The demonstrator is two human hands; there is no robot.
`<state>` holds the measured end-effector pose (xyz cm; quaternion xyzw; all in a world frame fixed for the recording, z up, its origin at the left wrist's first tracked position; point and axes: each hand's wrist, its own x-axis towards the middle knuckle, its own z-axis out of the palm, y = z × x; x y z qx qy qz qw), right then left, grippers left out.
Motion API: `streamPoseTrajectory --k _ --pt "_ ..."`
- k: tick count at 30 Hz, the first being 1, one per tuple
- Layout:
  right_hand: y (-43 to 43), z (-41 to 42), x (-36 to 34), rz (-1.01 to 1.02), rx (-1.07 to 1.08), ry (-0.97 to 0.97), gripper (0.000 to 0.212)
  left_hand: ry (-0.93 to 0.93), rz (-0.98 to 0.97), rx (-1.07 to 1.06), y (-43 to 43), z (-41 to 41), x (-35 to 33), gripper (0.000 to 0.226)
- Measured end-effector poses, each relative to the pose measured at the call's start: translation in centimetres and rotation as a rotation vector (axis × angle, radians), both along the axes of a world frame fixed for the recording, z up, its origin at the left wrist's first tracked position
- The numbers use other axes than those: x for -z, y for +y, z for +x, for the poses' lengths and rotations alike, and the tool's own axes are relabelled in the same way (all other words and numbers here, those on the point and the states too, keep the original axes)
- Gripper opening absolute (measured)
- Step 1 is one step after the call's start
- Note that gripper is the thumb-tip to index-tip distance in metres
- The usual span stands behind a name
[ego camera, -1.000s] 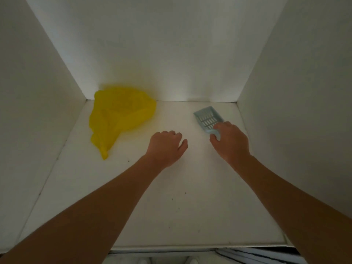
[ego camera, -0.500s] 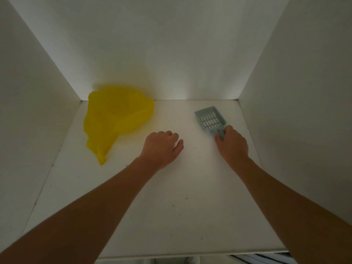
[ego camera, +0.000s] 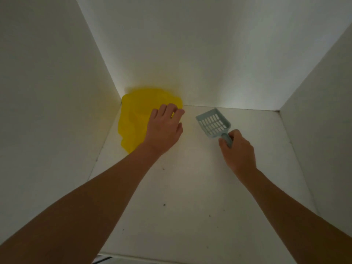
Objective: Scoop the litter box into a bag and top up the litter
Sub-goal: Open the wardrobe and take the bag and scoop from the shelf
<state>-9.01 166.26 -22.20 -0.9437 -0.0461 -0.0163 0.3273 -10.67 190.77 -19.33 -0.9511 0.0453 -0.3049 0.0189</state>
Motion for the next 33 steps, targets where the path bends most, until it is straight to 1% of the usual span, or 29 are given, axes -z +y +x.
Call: streamPoseTrajectory --k 2,3,5,7,9,11,12,13,14,16,17,18,19,20,21,22,24,26,28,30,31,33 --pt "0.6 -0.3 0.0 -0.009 -0.003 0.007 0.017 0.003 -0.007 -0.082 1.2 0.0 -0.5 0.044" --pt "0.9 -0.3 0.0 -0.015 -0.003 0.009 0.017 0.052 -0.019 -0.155 2.0 0.0 -0.5 0.052" --pt "1.7 -0.3 0.1 -0.021 -0.004 0.014 0.017 0.256 -0.086 -0.322 3.5 -0.2 -0.1 0.067" --pt "2.5 -0.4 0.1 -0.014 -0.005 0.014 0.017 0.457 -0.193 -0.432 4.4 -0.8 1.2 0.068" --pt "3.4 -0.7 0.2 -0.014 -0.012 0.01 0.017 0.576 -0.29 -0.439 4.6 -1.5 2.5 0.064" --pt "4.0 -1.0 0.1 -0.024 -0.019 0.007 0.017 0.639 -0.355 -0.37 4.6 -2.2 3.2 0.064" --pt "4.2 -1.2 0.0 -0.027 -0.022 0.006 0.017 0.624 -0.396 -0.32 4.7 -2.6 3.2 0.064" --pt "4.3 -1.4 0.0 -0.03 -0.025 0.004 0.017 0.562 -0.431 -0.279 4.7 -2.9 3.1 0.066" --pt "4.4 -1.5 0.0 -0.032 -0.027 0.002 0.016 0.464 -0.441 -0.26 4.7 -3.2 2.8 0.065" --pt "4.6 -1.5 -0.1 -0.03 -0.024 -0.011 0.017 0.204 -0.396 -0.287 4.7 -3.3 2.2 0.053" --pt "4.7 -1.6 -0.2 -0.027 -0.019 -0.017 0.017 0.103 -0.393 -0.309 4.8 -3.2 2.0 0.048" --pt "4.8 -1.6 -0.2 -0.023 -0.01 -0.014 0.016 0.086 -0.416 -0.347 4.8 -3.0 1.8 0.06" --pt "4.9 -1.6 -0.3 -0.02 0.001 -0.008 0.016 0.16 -0.459 -0.394 4.7 -2.8 1.5 0.087" --pt "4.9 -1.7 -0.4 -0.018 0.011 -0.002 0.016 0.281 -0.508 -0.424 4.6 -2.6 1.4 0.116" --pt "5.0 -1.7 -0.5 -0.018 0.018 0.0 0.016 0.406 -0.54 -0.428 4.3 -2.5 1.4 0.136" --pt "5.0 -1.7 -0.5 -0.016 0.023 -0.001 0.015 0.526 -0.559 -0.407 4.0 -2.4 1.5 0.144" --pt "4.8 -1.7 -0.4 -0.015 0.03 -0.01 0.016 0.718 -0.591 -0.327 3.3 -2.4 1.9 0.148" --pt "4.5 -1.8 -0.2 -0.022 0.041 -0.005 0.017 0.791 -0.534 -0.271 2.7 -2.8 2.5 0.15" --pt "4.2 -1.9 0.0 -0.026 0.053 0.0 0.018 0.737 -0.344 -0.241 2.3 -3.0 2.6 0.151" --pt "3.8 -2.0 0.0 -0.025 0.062 -0.002 0.019 0.597 -0.176 -0.19 2.2 -2.9 2.3 0.146" --pt "3.6 -2.1 0.0 -0.022 0.066 -0.002 0.019 0.492 -0.148 -0.125 2.3 -2.8 2.0 0.138" --pt "3.3 -2.3 0.0 -0.021 0.065 -0.001 0.018 0.277 -0.194 0.045 2.5 -2.1 1.4 0.11"
